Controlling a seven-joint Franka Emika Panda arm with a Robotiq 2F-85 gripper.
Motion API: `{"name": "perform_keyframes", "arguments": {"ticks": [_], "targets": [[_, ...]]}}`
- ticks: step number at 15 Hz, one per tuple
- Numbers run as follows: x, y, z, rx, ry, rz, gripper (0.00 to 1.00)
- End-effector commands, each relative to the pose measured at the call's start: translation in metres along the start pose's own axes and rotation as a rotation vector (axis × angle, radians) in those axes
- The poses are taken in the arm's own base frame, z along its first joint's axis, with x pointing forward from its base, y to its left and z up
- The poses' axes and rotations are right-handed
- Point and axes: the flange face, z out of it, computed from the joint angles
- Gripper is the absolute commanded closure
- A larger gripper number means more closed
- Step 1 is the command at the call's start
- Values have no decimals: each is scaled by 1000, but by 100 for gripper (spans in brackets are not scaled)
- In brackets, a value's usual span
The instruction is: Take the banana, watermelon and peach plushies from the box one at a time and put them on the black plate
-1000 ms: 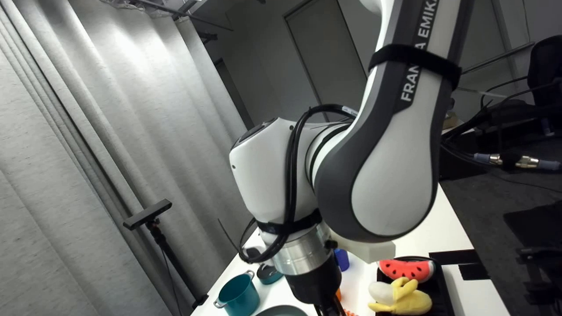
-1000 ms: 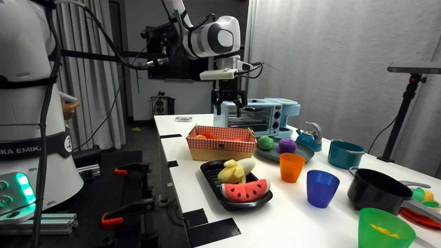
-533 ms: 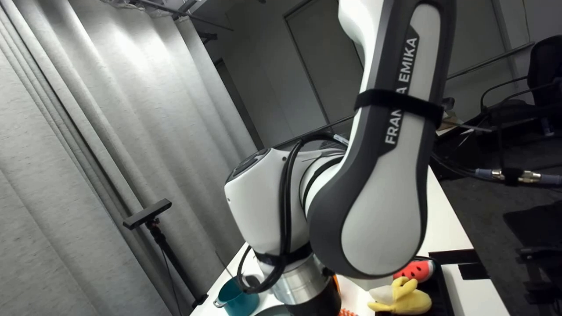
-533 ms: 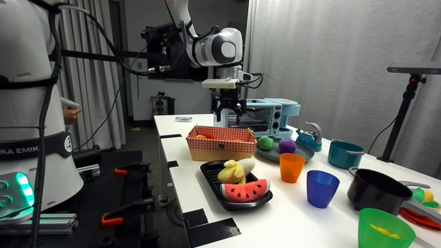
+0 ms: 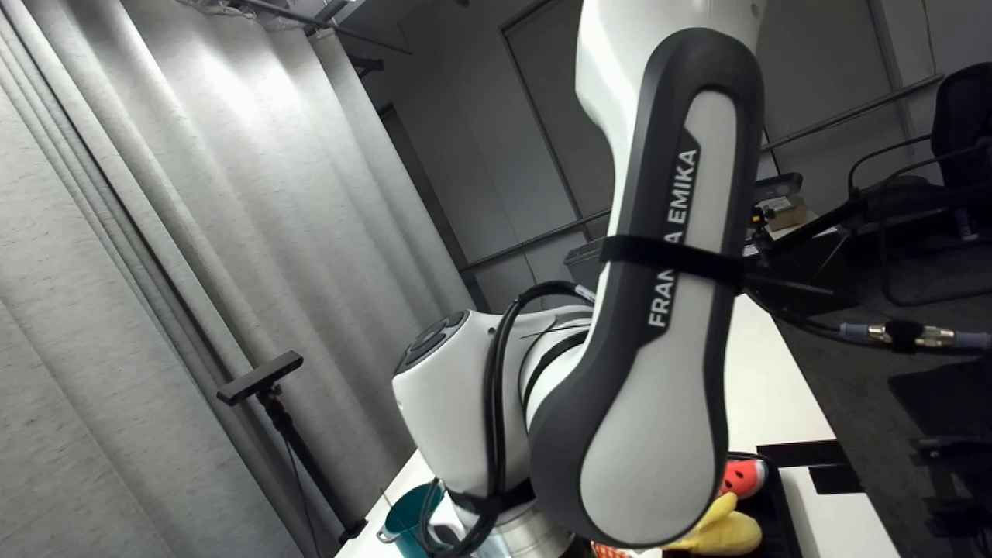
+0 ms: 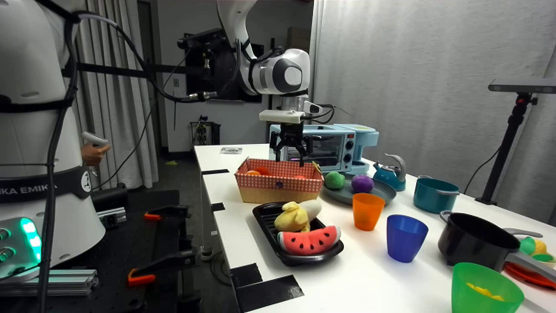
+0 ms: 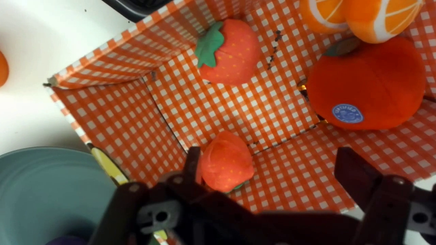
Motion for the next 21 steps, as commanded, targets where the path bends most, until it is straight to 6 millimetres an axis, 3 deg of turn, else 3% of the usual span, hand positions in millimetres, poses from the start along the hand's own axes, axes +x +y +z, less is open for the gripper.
{"name": "perform_keyframes", "arguments": {"ticks": [1, 9, 21], "targets": [[17, 11, 12, -13, -9, -3, 0], [37, 26, 30, -1, -5, 13, 0], [46, 40, 59, 27, -13, 42, 0]]}}
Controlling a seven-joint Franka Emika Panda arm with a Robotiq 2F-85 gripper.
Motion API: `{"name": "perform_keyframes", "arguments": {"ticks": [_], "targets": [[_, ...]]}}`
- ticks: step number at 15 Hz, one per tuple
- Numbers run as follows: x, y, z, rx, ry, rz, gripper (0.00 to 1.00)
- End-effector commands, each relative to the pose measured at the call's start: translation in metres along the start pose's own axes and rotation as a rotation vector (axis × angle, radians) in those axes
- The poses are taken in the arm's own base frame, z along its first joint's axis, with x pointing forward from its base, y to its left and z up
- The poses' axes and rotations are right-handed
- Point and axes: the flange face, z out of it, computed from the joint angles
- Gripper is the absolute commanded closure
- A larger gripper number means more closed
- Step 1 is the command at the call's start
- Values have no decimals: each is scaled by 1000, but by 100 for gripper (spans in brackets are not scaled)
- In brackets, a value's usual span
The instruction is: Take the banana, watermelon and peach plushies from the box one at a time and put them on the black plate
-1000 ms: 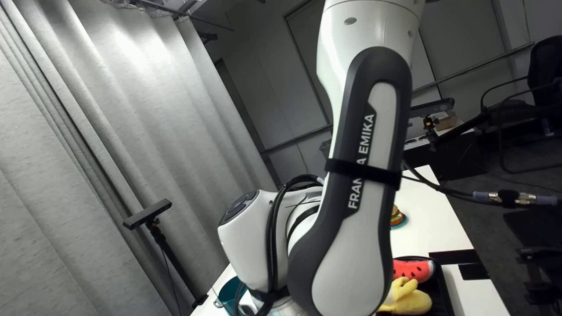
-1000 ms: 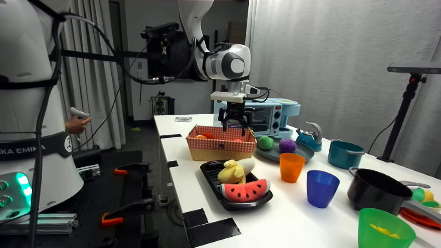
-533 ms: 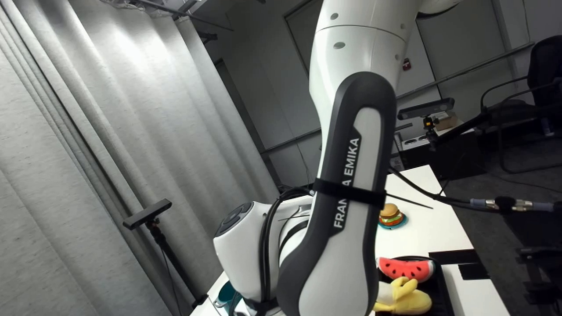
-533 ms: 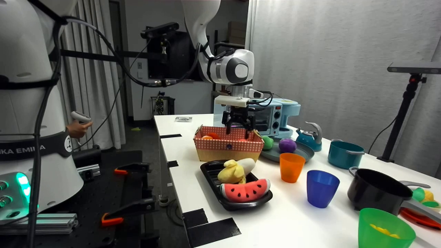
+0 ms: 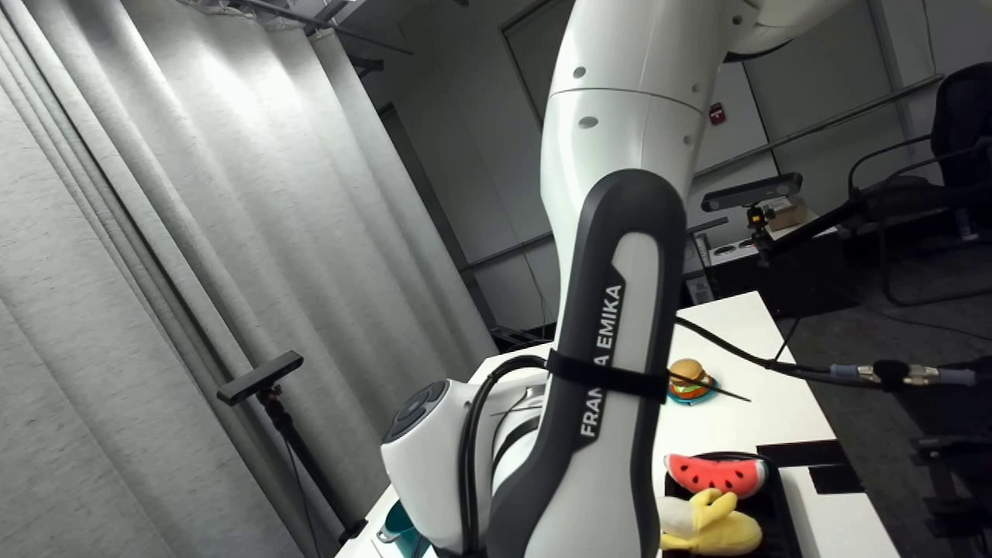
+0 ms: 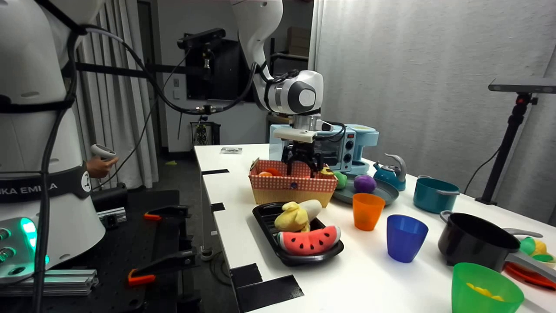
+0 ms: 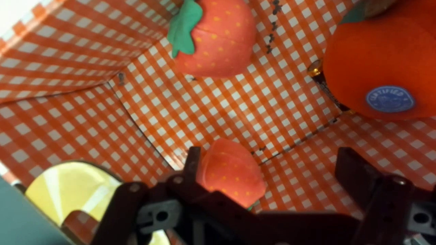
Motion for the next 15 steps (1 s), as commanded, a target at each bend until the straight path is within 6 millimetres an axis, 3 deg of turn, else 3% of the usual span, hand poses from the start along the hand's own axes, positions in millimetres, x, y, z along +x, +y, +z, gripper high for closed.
{"name": "perform_keyframes", "arguments": {"ticks": [1, 7, 15], "targets": [[9, 12, 5, 7, -1, 5, 0], [7, 25, 5, 8, 1, 13, 0], [0, 32, 20, 17, -18, -5, 0]]}}
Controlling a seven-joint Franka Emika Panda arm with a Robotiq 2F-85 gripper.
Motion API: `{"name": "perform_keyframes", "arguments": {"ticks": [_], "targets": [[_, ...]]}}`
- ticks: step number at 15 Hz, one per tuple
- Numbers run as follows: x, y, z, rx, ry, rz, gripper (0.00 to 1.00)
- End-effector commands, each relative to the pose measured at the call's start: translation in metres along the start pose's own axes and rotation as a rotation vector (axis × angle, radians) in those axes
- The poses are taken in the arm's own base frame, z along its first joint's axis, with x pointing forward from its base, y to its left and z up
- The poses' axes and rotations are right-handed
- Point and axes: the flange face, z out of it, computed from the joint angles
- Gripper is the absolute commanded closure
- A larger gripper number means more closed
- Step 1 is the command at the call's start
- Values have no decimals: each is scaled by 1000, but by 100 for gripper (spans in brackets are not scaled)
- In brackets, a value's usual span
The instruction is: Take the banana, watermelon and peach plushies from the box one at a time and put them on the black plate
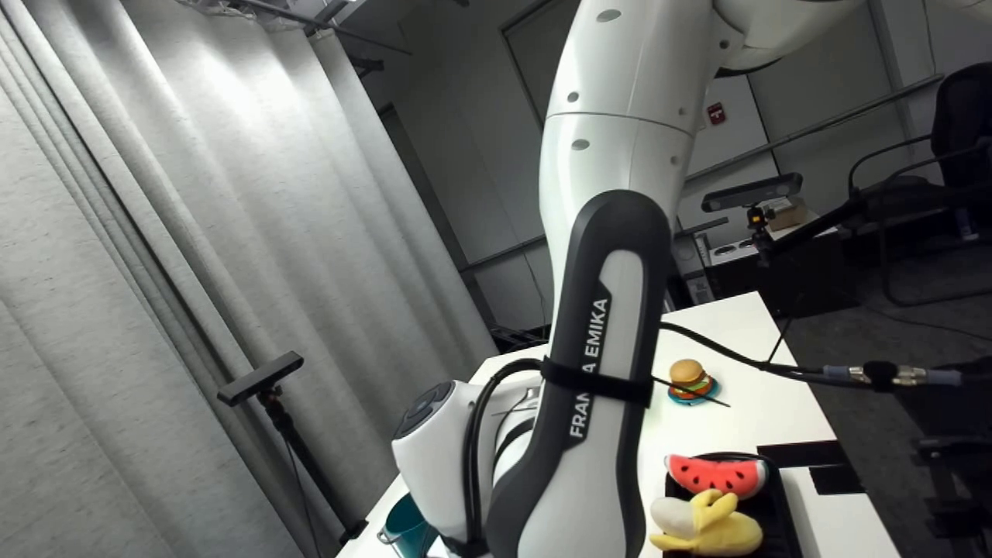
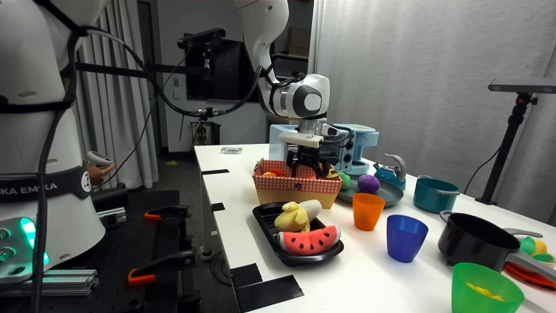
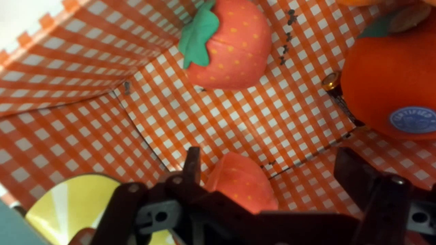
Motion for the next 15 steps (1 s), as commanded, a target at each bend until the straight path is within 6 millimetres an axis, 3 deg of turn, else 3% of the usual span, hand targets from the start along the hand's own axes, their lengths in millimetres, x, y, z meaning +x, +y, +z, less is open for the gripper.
{"name": "perform_keyframes", "arguments": {"ticks": [1, 15], "targets": [[2, 10, 10, 12, -14, -9, 0], [-29, 30, 3, -19, -42, 44, 0]]}}
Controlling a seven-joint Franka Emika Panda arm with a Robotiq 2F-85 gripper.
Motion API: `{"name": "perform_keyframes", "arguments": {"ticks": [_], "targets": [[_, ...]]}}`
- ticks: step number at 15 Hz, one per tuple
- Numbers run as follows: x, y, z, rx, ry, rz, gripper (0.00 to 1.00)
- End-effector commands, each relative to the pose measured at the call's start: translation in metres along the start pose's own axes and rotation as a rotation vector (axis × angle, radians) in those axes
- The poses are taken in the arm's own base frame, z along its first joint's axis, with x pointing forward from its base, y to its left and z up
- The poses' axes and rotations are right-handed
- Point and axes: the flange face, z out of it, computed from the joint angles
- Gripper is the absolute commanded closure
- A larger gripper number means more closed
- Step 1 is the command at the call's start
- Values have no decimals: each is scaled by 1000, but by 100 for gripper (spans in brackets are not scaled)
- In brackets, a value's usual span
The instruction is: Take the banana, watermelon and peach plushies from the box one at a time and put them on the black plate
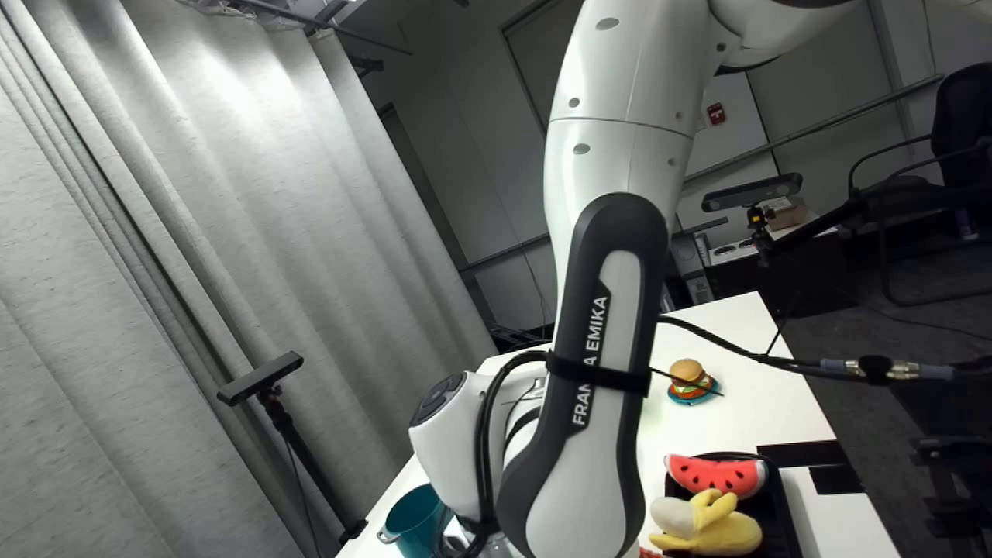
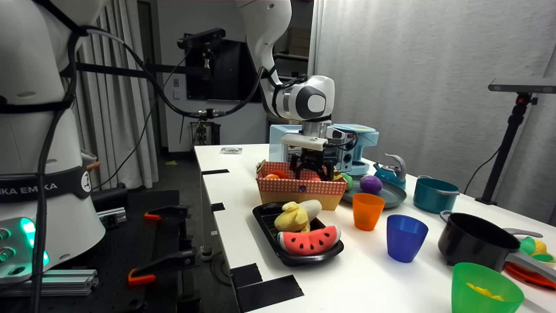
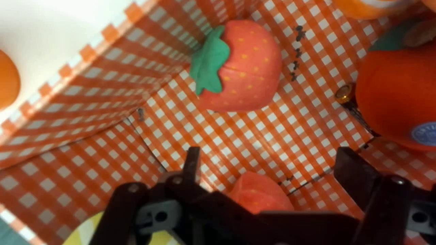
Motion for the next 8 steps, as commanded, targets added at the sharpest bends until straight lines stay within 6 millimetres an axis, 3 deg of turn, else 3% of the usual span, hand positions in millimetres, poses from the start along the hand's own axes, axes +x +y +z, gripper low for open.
{"name": "perform_keyframes", "arguments": {"ticks": [1, 8], "targets": [[-17, 9, -2, -8, -24, 16, 0], [-32, 11, 2, -8, -53, 29, 0]]}}
